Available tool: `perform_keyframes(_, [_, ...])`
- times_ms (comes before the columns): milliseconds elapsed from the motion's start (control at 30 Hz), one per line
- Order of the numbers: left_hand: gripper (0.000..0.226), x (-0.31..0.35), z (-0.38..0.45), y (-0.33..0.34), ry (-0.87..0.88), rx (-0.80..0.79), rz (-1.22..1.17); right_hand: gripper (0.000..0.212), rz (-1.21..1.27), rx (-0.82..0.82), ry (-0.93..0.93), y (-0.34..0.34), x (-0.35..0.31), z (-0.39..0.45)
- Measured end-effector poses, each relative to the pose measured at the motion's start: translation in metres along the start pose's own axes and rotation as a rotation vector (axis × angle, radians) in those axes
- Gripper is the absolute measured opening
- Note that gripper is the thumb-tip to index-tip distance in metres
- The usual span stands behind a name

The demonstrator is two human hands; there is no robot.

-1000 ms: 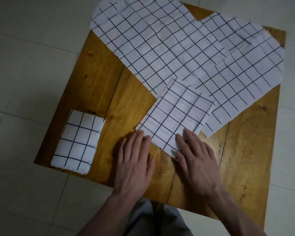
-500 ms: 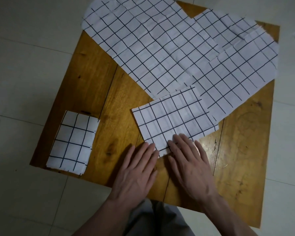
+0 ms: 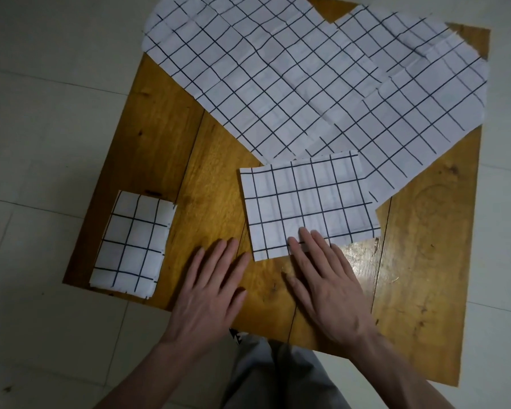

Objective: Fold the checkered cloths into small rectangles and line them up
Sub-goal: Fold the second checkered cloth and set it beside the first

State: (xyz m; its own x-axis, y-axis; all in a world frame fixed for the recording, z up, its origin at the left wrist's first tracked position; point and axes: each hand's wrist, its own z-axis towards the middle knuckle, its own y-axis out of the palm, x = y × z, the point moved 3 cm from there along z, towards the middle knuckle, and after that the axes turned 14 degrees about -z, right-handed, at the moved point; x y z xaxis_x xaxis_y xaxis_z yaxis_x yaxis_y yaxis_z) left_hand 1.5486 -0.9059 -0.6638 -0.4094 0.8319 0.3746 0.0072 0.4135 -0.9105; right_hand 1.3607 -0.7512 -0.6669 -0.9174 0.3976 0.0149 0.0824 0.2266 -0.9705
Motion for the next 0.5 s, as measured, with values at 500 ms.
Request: perform_keyframes(500, [0.057, 0.074, 0.031, 0.023, -0.017, 0.087, -0.130, 0.060, -0.010, 0.008, 0.062, 0.002, -0.021, 0.001])
